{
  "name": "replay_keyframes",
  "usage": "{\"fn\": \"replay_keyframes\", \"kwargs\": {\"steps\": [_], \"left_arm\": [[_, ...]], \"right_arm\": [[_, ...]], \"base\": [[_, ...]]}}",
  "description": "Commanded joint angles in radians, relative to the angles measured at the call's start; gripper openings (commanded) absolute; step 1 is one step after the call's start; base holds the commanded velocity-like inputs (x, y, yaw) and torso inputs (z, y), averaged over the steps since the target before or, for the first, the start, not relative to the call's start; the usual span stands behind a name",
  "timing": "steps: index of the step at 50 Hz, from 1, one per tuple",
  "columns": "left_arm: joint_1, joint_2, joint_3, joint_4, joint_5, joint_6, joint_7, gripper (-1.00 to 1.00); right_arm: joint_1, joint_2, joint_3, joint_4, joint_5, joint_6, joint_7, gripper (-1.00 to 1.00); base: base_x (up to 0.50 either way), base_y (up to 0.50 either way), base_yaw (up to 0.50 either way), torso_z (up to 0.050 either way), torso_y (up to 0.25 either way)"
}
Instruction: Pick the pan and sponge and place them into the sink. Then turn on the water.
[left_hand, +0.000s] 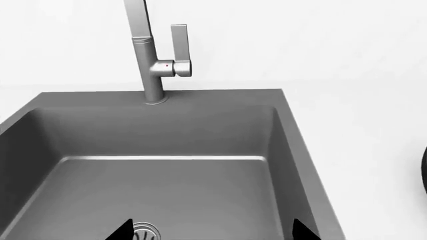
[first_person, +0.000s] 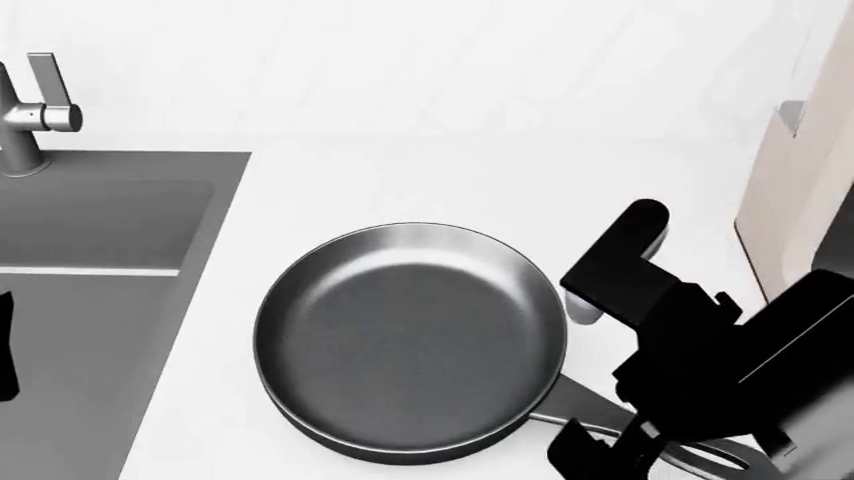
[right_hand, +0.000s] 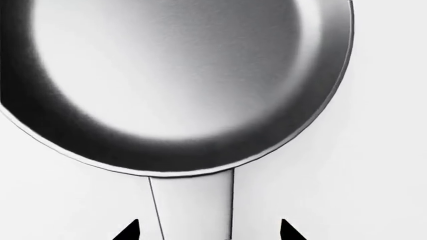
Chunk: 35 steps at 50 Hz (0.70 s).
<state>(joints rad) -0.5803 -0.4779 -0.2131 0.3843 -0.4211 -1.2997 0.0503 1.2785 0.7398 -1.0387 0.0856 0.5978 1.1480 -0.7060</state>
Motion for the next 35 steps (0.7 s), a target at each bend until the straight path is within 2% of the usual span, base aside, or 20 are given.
{"fn": "replay_keyframes", "kwargs": {"steps": [1,13,14,20,23,27,31,35], "left_arm": [[0.006,0.011,0.004,-0.001,0.002,0.029,0.008,1.0],[0.004,0.009,0.0,-0.002,-0.006,0.025,0.008,1.0],[0.004,0.008,-0.002,-0.003,-0.007,0.026,0.009,1.0],[0.013,0.0,-0.009,-0.007,-0.01,0.032,0.015,1.0],[0.011,0.003,-0.006,0.003,-0.012,0.024,0.01,1.0],[0.001,0.006,-0.003,0.008,-0.013,0.016,0.002,1.0],[0.004,0.001,0.0,0.006,-0.015,0.025,0.008,1.0],[0.006,0.005,0.001,0.002,-0.015,0.031,0.006,1.0]], "right_arm": [[-0.014,-0.032,-0.012,0.042,-0.014,-0.038,-0.023,1.0],[-0.015,-0.052,-0.018,0.067,-0.022,-0.049,-0.019,1.0],[-0.016,-0.05,-0.014,0.063,-0.02,-0.05,-0.016,-1.0],[-0.025,-0.033,0.032,0.025,0.02,-0.012,0.015,-1.0],[-0.037,-0.031,0.104,-0.005,0.081,0.021,0.047,-1.0],[-0.044,-0.039,0.159,-0.014,0.106,0.047,0.104,-1.0],[-0.074,-0.053,0.298,-0.034,0.184,0.105,0.217,-1.0],[-0.087,-0.054,0.318,-0.07,0.18,0.095,0.262,-1.0]], "base": [[0.0,0.0,0.0,0.0,0.0],[0.0,0.0,0.0,0.0,0.0],[0.0,0.0,0.0,0.0,0.0],[0.0,0.0,0.0,0.0,0.002],[0.0,0.0,0.0,0.0,0.0],[0.0,0.0,0.0,0.0,0.0],[0.0,0.0,0.0,0.0,0.0],[0.0,0.0,0.0,0.0,0.0]]}}
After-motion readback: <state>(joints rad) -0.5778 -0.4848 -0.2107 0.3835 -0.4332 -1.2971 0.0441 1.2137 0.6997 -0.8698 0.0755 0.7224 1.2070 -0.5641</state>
